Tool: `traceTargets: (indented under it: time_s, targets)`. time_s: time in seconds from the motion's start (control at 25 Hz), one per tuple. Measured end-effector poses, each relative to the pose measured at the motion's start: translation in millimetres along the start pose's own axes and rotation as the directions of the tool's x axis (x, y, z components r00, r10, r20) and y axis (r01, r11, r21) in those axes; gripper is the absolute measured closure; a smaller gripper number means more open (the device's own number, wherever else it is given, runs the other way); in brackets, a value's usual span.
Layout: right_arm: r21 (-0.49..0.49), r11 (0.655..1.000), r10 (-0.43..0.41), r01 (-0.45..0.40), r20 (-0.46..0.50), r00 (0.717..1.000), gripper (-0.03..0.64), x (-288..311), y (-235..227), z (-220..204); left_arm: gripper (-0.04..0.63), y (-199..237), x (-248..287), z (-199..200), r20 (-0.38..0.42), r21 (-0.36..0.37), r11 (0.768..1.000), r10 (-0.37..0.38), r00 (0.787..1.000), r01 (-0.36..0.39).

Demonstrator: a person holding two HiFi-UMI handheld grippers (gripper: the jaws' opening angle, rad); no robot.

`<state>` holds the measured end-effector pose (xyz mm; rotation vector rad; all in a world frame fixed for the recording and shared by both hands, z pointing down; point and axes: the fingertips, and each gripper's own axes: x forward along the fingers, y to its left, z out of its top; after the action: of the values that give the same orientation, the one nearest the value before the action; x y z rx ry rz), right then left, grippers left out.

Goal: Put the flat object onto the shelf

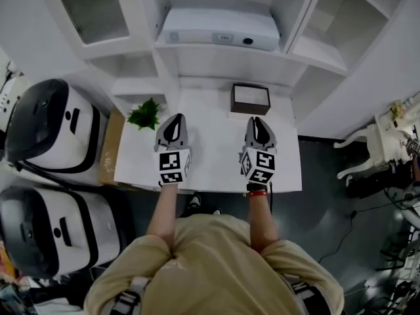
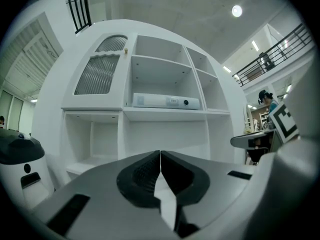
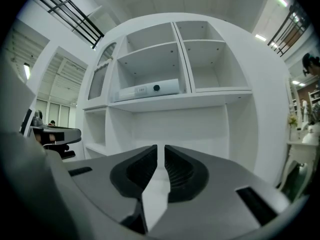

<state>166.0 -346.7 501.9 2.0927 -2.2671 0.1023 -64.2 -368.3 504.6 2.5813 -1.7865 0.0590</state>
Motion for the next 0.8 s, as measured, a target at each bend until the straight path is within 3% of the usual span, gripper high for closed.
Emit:
traceTargets:
  time_s: [0.16,0.8]
  targets:
    - [-0.05,0.999,0.006,-0.006,-0.006,1.0,0.563,-4,3,-12,0.575,2,-5,-17,-0.032,0.003,1.0,0.002,0.999,-0.002]
    - [0.019,1.0,-0.002,0.003,-0.032,0.999,0.594,5,0,-13,0.575,-1,5,-34,-0.063,-0.024,0.999,-0.033,0.997,0.031]
